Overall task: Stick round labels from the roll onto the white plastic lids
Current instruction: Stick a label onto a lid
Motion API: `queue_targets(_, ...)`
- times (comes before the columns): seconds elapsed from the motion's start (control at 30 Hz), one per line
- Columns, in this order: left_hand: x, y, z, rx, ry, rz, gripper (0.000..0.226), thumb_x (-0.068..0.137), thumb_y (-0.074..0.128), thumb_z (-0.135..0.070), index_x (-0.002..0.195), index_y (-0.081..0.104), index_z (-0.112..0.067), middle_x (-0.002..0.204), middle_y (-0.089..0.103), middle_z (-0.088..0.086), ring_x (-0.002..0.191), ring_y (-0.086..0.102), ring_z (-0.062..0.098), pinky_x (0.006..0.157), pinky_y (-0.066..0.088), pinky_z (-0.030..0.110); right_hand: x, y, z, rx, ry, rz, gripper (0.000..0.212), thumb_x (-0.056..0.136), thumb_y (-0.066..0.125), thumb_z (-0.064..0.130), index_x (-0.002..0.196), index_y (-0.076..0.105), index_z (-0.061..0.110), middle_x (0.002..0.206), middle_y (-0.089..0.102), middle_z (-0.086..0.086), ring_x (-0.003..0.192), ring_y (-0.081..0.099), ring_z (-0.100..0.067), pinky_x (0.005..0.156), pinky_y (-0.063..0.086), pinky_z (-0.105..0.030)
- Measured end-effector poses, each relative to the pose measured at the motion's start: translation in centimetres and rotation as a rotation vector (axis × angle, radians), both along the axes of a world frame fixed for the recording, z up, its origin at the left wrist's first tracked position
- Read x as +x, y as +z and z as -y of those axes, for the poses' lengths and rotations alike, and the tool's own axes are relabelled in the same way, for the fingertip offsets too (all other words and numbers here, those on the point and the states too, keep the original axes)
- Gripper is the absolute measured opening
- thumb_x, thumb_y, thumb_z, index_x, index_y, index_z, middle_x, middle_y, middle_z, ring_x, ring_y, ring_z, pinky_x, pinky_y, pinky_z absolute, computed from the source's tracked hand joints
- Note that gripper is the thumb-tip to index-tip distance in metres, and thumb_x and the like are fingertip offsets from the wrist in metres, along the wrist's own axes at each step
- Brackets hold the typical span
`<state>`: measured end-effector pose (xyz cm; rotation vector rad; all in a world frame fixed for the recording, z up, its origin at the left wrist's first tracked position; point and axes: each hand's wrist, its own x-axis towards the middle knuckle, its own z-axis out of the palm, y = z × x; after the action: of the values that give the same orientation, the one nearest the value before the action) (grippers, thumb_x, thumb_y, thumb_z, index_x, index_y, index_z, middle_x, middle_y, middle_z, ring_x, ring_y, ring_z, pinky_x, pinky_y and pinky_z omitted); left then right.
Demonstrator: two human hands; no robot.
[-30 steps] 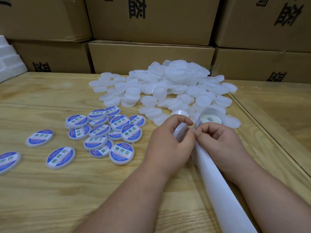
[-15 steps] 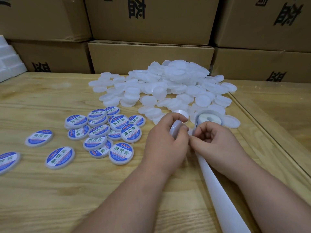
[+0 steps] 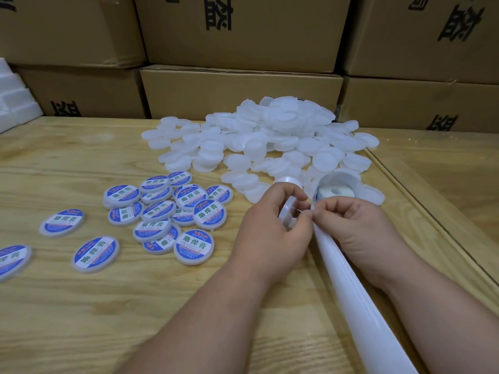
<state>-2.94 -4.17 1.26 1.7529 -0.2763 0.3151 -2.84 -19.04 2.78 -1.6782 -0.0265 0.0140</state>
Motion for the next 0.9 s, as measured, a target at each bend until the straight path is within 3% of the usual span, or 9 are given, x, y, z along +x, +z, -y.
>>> queue_targets(0.2, 0.2, -0.1, -0.1, 0.037, 0.012, 0.006, 0.017, 0.084, 0.072, -0.037, 0.094, 0.058, -0.039, 0.088, 0.069, -0.024, 0.085, 0.063, -0.001, 0.072, 0.044, 0.007, -0.2, 0.7, -0.2, 0.213, 0.005, -0.065, 0.008, 0.089, 0.07, 0.006, 0.085, 0.076, 0.009, 0.086, 0.078, -0.012, 0.064, 0.071, -0.012, 0.053, 0.052, -0.019)
queue_targets(0.43, 0.2, -0.1, -0.2, 0.028, 0.048, 0.002, 0.02, 0.084, 0.068, -0.029, 0.094, 0.056, -0.043, 0.086, 0.067, -0.024, 0.083, 0.061, -0.002, 0.067, 0.044, 0.007, -0.2, 0.5, 0.0, 0.158, 0.0, -0.071, 0.016, 0.092, 0.068, 0.007, 0.089, 0.079, 0.019, 0.088, 0.078, -0.013, 0.068, 0.07, -0.019, 0.055, 0.056, -0.028)
queue_targets(0.57, 0.3, 0.0, -0.2, -0.027, 0.122, -0.01, 0.022, 0.085, 0.06, -0.019, 0.09, 0.058, -0.04, 0.086, 0.064, -0.03, 0.072, 0.06, -0.003, 0.056, 0.044, 0.008, 0.0, 0.4, -0.2, 0.168, -0.003, -0.041, 0.022, 0.08, 0.065, 0.006, 0.083, 0.073, 0.026, 0.082, 0.066, -0.011, 0.07, 0.056, -0.027, 0.064, 0.048, -0.037)
queue_targets(0.73, 0.8, 0.3, -0.7, -0.269, 0.234, -0.081, 0.019, 0.078, 0.055, -0.017, 0.087, 0.063, -0.032, 0.076, 0.064, -0.027, 0.06, 0.055, -0.006, 0.05, 0.042, 0.011, 0.0, 0.5, 0.1, 0.231, -0.031, -0.069, 0.045, 0.089, 0.045, -0.008, 0.074, 0.065, 0.029, 0.066, 0.056, -0.005, 0.05, 0.046, -0.018, 0.046, 0.039, -0.027)
queue_targets(0.9, 1.0, 0.4, -1.0, -0.373, 0.287, -0.124, 0.025, 0.069, 0.047, -0.021, 0.083, 0.065, -0.032, 0.073, 0.062, -0.029, 0.062, 0.054, -0.008, 0.048, 0.039, 0.007, -0.2, 0.4, 0.0, 0.219, -0.06, -0.043, 0.035, 0.091, 0.045, -0.008, 0.081, 0.061, 0.022, 0.057, 0.044, -0.002, 0.045, 0.037, -0.014, 0.044, 0.033, -0.022)
